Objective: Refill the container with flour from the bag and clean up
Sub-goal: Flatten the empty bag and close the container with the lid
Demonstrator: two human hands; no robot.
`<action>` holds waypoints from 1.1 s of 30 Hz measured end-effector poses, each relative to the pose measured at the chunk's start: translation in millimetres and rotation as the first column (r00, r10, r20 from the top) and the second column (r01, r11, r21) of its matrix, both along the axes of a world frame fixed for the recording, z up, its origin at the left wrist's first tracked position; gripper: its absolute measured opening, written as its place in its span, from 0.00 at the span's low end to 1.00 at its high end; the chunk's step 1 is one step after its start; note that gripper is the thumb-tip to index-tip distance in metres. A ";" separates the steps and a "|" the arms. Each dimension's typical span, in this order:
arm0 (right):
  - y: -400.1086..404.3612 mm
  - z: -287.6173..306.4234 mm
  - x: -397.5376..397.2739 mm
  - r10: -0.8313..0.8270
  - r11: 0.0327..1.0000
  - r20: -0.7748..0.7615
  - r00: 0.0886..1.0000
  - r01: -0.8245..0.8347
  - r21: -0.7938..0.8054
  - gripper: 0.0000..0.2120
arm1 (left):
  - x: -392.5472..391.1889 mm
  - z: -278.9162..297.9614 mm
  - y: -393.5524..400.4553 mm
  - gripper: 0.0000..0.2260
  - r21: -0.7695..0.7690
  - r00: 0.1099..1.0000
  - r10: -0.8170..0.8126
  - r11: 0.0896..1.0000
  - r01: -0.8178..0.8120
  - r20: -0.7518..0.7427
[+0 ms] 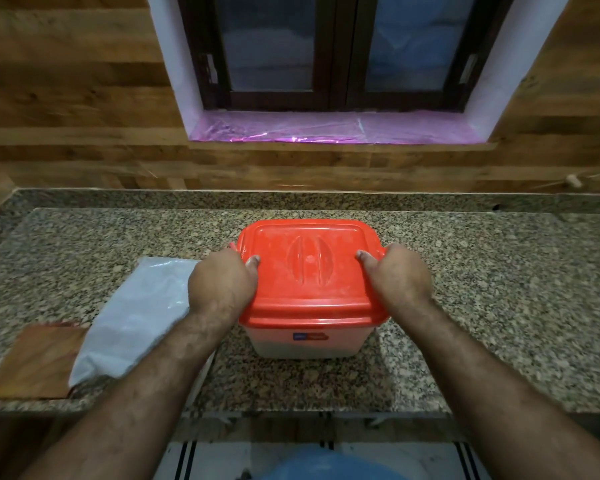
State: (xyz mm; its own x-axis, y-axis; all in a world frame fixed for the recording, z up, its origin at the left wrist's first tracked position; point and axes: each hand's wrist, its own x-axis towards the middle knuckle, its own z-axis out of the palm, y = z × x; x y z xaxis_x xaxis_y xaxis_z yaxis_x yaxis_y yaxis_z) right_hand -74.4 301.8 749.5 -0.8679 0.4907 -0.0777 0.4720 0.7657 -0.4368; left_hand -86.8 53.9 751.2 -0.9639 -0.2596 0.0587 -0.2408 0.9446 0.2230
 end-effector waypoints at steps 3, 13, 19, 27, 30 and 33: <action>-1.2 3.1 1.6 0.035 0.998 -0.038 0.999 -0.033 0.050 0.21 | 0.2 1.3 1.2 0.24 -0.030 1.000 -0.024 0.999 0.023 -0.006; -10.5 -26.8 12.9 0.158 0.987 -0.084 0.984 -0.155 0.044 0.40 | 4.0 -28.0 10.7 0.47 0.235 0.986 -0.166 0.958 0.163 -0.009; -7.4 -32.5 -17.6 0.145 0.989 -0.130 0.981 -0.143 0.025 0.39 | -23.9 -30.3 8.9 0.49 0.249 0.984 -0.173 0.952 0.175 -0.031; -1.8 -30.7 -117.9 0.124 0.992 -0.163 0.979 -0.125 0.003 0.36 | -120.6 -25.4 16.4 0.50 0.266 0.986 -0.163 0.950 0.163 -0.022; 1.5 -30.0 -154.6 0.122 0.992 -0.188 0.974 -0.125 -0.007 0.36 | -160.0 -22.3 19.1 0.49 0.269 0.984 -0.175 0.947 0.173 -0.015; 5.3 -28.8 -190.8 0.115 0.992 -0.209 0.971 -0.122 -0.020 0.36 | -196.7 -19.0 23.2 0.50 0.273 0.985 -0.173 0.947 0.168 -0.005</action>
State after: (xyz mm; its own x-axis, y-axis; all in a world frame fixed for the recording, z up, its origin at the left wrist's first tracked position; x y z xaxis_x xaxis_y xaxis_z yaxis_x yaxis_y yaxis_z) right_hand -265.2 307.1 720.7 -0.9187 0.3833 0.0950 0.2755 0.7945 -0.5411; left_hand -283.5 77.1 732.2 -0.9954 -0.0949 -0.0097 -0.0882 0.8766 0.4731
